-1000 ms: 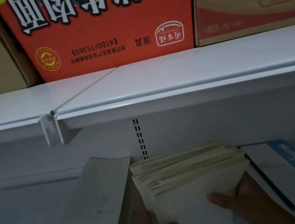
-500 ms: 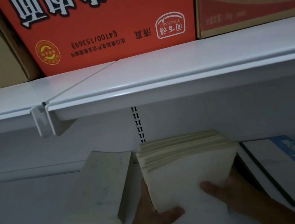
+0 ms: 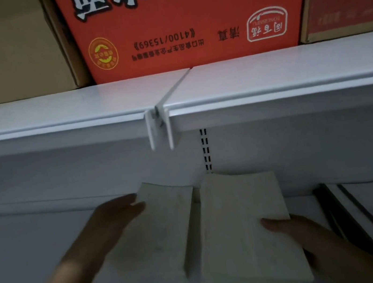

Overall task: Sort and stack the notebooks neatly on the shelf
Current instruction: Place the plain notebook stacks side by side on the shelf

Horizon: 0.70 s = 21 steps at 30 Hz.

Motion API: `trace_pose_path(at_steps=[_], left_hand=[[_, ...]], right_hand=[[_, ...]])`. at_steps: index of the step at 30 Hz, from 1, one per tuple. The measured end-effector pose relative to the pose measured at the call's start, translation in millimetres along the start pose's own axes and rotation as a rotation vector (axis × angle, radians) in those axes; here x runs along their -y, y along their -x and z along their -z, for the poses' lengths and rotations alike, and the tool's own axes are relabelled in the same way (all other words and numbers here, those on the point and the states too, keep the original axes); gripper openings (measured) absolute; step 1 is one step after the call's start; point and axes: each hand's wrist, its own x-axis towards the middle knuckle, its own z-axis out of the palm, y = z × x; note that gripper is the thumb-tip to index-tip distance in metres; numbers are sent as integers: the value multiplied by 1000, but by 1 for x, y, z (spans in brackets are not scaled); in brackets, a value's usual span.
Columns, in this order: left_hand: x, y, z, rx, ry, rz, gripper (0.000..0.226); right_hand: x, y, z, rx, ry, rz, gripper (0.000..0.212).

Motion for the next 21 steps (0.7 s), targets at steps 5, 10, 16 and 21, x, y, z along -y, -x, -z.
trace_pose_path(at_steps=[5,10,16,21], left_hand=[[64,-35,36,134,266,344,27],[82,-51,20,218,288,357,20],[90,-57,24,298,356,350,40],[91,-67,22,302,437,339,24]], right_hand=[[-4,-23,-21,-72,75,-64,39],[4,-32,-37,-86,223,-51,45],[5,-27,-29,-269,494,238,30],[-11,-33,-37,-292,281,267,40]])
